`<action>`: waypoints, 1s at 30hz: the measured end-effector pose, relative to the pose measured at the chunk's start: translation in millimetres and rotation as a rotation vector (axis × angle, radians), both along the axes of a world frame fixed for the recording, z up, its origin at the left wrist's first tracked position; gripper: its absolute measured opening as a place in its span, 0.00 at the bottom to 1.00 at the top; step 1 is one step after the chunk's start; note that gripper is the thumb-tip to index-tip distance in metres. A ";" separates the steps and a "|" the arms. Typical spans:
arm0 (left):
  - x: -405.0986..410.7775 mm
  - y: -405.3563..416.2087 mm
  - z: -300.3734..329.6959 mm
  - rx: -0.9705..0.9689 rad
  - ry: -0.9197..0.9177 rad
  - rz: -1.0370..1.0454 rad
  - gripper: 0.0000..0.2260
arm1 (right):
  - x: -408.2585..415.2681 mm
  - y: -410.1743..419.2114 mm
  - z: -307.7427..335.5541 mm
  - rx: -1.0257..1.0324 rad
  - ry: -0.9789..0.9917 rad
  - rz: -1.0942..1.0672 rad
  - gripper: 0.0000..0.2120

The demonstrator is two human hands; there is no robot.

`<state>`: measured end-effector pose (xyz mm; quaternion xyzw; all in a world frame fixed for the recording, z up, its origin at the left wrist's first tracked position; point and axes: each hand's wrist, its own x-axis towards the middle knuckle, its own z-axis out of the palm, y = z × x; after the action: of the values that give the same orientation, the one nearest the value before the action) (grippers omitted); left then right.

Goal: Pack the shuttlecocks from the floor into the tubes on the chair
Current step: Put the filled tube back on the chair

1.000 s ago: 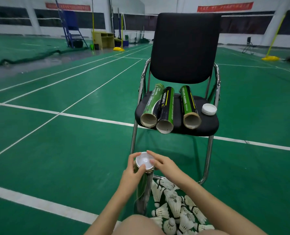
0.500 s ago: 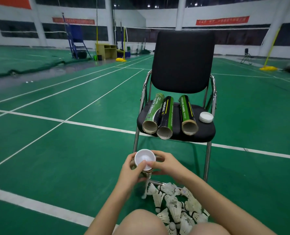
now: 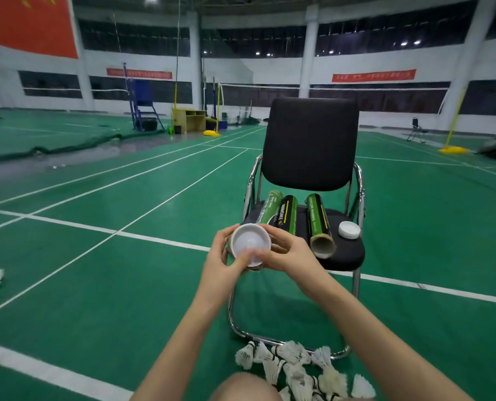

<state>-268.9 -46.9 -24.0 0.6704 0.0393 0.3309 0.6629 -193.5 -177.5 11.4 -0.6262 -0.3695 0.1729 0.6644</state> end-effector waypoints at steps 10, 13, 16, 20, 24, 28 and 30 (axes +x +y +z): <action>32.2 27.2 -6.6 0.103 -0.032 -0.063 0.20 | 24.3 26.7 -18.1 0.096 0.000 -0.093 0.21; 46.3 35.3 -16.8 0.093 -0.016 -0.118 0.19 | 36.7 33.5 -29.1 0.081 -0.024 -0.133 0.20; 60.7 43.4 -26.2 0.118 0.008 -0.141 0.18 | 50.1 35.5 -39.0 0.032 -0.040 -0.163 0.20; 76.5 53.4 -39.1 0.147 0.051 -0.195 0.19 | 65.2 37.1 -51.1 -0.016 -0.054 -0.163 0.20; 88.3 56.8 -41.5 0.165 0.061 -0.236 0.19 | 76.0 36.0 -60.4 0.003 -0.082 -0.213 0.19; 101.1 60.1 -40.7 0.181 0.084 -0.310 0.19 | 83.9 34.0 -65.4 0.002 -0.090 -0.236 0.18; 108.8 64.0 -41.5 0.186 0.102 -0.336 0.19 | 88.0 31.8 -65.5 -0.021 -0.100 -0.236 0.18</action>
<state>-160.1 17.1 -65.5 0.7417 -0.0703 0.1835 0.6413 -105.5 -145.8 -54.1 -0.6801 -0.3238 0.0658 0.6544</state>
